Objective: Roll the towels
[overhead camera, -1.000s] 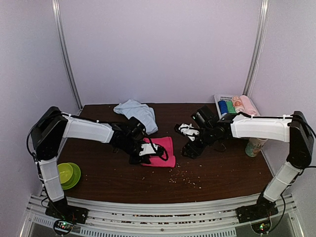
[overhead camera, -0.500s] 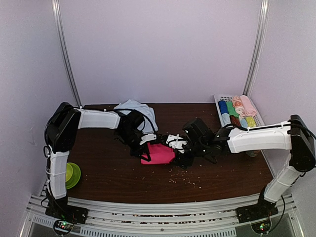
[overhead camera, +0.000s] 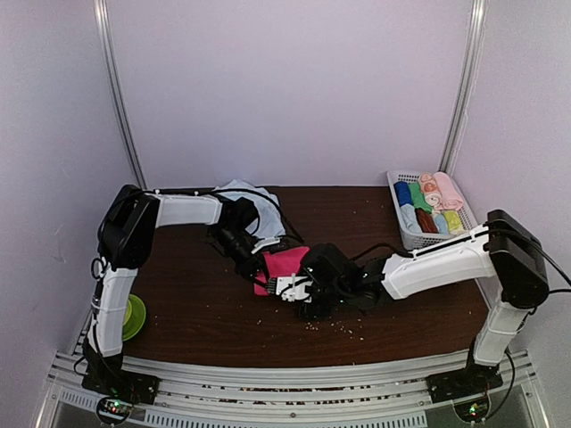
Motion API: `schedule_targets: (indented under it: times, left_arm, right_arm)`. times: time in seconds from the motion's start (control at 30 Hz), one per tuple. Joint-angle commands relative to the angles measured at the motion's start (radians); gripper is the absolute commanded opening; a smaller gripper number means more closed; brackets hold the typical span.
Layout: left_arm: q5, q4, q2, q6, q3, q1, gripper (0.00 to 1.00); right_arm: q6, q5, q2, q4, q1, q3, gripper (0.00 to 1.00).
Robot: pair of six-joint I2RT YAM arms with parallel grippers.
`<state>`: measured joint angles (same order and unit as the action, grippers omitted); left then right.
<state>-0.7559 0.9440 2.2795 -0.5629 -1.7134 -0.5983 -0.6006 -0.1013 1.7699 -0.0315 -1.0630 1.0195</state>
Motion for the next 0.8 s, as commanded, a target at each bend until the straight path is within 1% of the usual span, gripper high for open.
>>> schedule_targets:
  times: [0.0,0.2,0.47,0.6,0.73,0.77]
  left_arm:
    - [0.034,0.061,0.056,0.002,-0.017,0.025,0.00]
    - [0.027,0.083,0.063,-0.002,-0.027,0.029,0.00]
    - [0.004,0.124,0.086,-0.017,-0.056,0.033,0.00]
    - [0.001,0.124,0.084,-0.018,-0.055,0.035,0.00]
    - [0.004,0.124,0.078,-0.026,-0.051,0.038,0.02]
    - [0.005,0.124,0.077,-0.029,-0.048,0.039,0.03]
  right_arm:
    - [-0.053,-0.134,0.069,0.000,-0.015,0.090,0.78]
    - [-0.065,-0.189,0.138,-0.018,-0.016,0.152,0.75]
    - [-0.052,-0.193,0.209,-0.120,-0.016,0.222,0.62]
    - [-0.030,-0.194,0.234,-0.169,-0.015,0.248,0.51]
    - [-0.004,-0.188,0.259,-0.218,-0.010,0.281,0.29]
    - [0.001,-0.188,0.264,-0.223,-0.009,0.285,0.27]
